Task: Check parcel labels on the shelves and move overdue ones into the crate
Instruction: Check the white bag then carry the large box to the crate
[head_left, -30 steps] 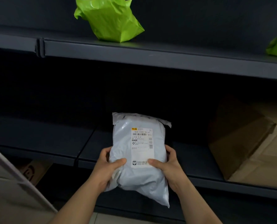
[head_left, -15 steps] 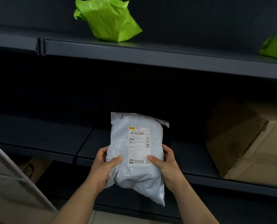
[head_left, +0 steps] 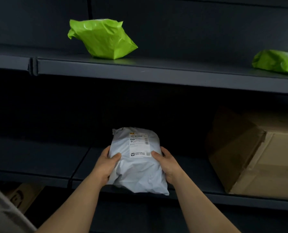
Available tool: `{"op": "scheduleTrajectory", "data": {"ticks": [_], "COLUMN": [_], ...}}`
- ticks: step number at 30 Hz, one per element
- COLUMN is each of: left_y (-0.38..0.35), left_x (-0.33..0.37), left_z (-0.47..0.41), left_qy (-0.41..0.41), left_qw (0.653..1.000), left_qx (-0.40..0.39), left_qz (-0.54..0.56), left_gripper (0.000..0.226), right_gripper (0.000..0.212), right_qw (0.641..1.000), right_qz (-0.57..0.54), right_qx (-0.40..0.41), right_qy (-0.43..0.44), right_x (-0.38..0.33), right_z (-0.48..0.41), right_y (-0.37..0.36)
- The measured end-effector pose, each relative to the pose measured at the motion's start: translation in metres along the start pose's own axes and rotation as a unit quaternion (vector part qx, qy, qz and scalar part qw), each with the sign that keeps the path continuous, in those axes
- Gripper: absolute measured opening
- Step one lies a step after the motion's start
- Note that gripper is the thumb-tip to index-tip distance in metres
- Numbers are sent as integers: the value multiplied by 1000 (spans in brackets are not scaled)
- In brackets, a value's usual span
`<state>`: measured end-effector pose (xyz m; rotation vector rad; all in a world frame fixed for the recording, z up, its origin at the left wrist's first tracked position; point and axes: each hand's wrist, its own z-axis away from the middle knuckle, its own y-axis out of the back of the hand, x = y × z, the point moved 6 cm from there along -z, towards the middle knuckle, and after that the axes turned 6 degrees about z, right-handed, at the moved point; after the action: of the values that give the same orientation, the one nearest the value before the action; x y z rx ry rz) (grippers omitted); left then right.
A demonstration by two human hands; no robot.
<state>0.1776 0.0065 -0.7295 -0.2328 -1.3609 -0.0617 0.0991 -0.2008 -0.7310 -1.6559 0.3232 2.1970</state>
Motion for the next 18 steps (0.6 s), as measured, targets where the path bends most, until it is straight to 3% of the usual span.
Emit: {"op": "scheduleTrajectory", "data": {"ticks": [4,7,11,14,18], "left_y": [-9,-35,-121,-184,-251], "left_x": [11,33,62,68,78], "left_z": [-7,-1,30,55,87], "left_qy": [-19,-101,-208,-179,-142], "left_qw": [985,935,957,977,972], "left_qx": [52,98,-3,-93,-187], "left_qz": [-163,-326,-204,-73,0], "left_gripper": [39,51,51,41,37], "right_gripper": [61,53,27,13,8], "right_qw": [996,988,974,966,940], "right_qz": [83,112,73,32,3], "right_qx": [24,86,162,198,282], "right_qy": [25,58,138,160,191], "right_x": [-9,-25,-64,-86,-115], "right_z": [5,20,59,93,138], "right_y": [7,29,88,139,204]}}
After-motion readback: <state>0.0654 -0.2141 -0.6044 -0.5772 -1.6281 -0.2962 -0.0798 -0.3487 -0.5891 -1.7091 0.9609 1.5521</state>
